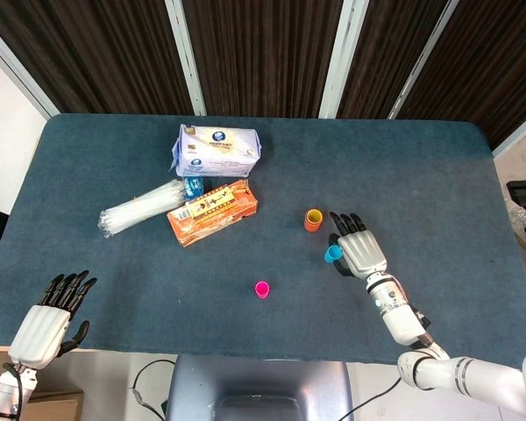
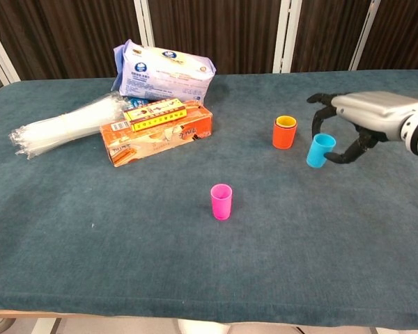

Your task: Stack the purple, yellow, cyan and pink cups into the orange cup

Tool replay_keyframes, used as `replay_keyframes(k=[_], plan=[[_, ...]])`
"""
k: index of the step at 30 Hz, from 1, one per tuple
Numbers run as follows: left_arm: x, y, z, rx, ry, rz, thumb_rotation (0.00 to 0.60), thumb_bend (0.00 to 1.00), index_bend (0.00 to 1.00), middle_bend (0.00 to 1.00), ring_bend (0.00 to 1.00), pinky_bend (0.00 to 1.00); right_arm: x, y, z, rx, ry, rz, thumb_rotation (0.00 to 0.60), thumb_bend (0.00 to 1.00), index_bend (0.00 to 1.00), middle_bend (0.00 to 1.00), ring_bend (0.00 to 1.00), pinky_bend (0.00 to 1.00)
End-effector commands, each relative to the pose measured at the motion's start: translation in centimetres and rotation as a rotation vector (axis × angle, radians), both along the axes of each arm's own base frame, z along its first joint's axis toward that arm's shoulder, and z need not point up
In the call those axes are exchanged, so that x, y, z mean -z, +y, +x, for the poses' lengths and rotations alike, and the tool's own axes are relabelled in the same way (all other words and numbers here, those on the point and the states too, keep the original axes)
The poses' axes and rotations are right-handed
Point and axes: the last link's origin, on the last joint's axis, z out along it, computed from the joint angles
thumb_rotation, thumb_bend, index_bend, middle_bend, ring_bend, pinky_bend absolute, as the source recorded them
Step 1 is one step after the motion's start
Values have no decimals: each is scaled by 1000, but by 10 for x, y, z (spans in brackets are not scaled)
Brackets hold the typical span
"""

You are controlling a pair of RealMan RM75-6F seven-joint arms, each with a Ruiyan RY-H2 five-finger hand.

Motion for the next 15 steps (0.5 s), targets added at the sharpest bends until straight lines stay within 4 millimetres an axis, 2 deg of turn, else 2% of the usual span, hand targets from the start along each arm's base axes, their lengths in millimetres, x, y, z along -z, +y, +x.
replay_keyframes(k=[1, 5, 9, 15], plan=[[0, 0, 0, 1, 2, -1, 600, 459, 0, 0, 0, 47, -19, -12, 18, -11, -116, -88, 600, 484, 619, 63, 0, 0], [2, 1, 0, -3, 7, -1, 600, 458, 0, 0, 0, 48, -27, -35, 40, -14, -161, -161, 600, 483, 618, 65, 0, 0], [1, 2, 0, -5, 9, 3, 600, 459, 0, 0, 0, 48, -19, -51, 52, 3, -113, -185, 600, 483, 618, 67, 0, 0], [0, 3, -2, -12, 7, 6, 600, 459, 0, 0, 0, 48, 1, -61, 51, 48, -60, -178, 600, 484, 618, 72, 0, 0]])
